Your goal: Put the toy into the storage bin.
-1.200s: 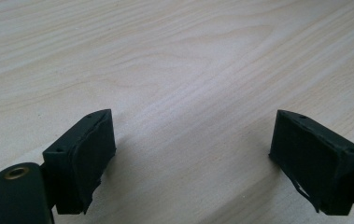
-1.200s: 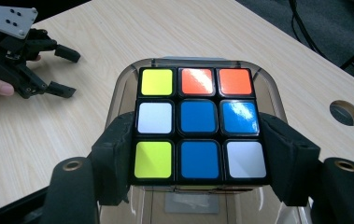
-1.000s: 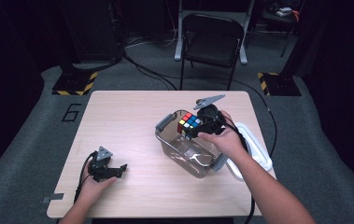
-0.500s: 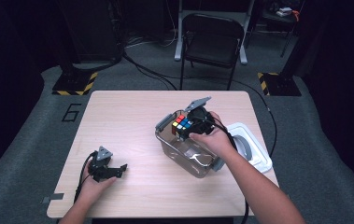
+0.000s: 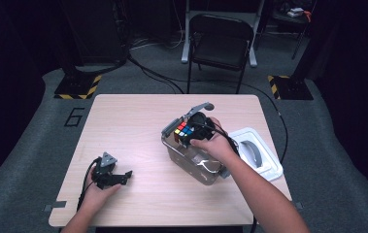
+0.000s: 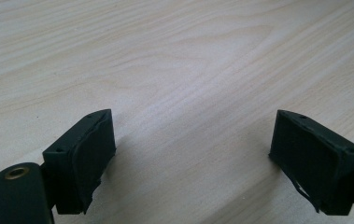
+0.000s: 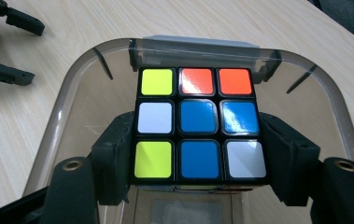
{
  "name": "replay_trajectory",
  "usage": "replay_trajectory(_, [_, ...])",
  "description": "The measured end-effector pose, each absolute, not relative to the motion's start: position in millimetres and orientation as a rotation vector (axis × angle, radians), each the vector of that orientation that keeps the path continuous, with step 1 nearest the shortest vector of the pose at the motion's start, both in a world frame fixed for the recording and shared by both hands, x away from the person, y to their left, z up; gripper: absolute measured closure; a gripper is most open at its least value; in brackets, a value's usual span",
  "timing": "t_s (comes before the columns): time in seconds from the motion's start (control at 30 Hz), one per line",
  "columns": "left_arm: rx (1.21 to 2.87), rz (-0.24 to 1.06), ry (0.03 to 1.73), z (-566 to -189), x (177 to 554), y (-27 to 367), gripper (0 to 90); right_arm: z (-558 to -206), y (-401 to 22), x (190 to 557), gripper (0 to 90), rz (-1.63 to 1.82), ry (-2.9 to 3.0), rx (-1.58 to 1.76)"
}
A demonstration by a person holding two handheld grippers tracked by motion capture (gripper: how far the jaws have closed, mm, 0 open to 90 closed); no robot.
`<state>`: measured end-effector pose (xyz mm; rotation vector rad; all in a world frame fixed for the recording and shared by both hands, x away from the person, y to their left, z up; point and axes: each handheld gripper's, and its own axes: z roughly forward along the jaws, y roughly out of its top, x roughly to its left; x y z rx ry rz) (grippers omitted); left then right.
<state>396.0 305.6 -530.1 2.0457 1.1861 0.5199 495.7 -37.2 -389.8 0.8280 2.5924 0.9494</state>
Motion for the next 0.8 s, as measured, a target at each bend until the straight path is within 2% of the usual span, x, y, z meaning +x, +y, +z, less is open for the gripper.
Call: replay_trajectory(0.8, [2.048,0.522,1.180,-530.3,396.4,305.2,13.8,-413.7,-32.1,507.3,34.0,0.890,2.632,0.864])
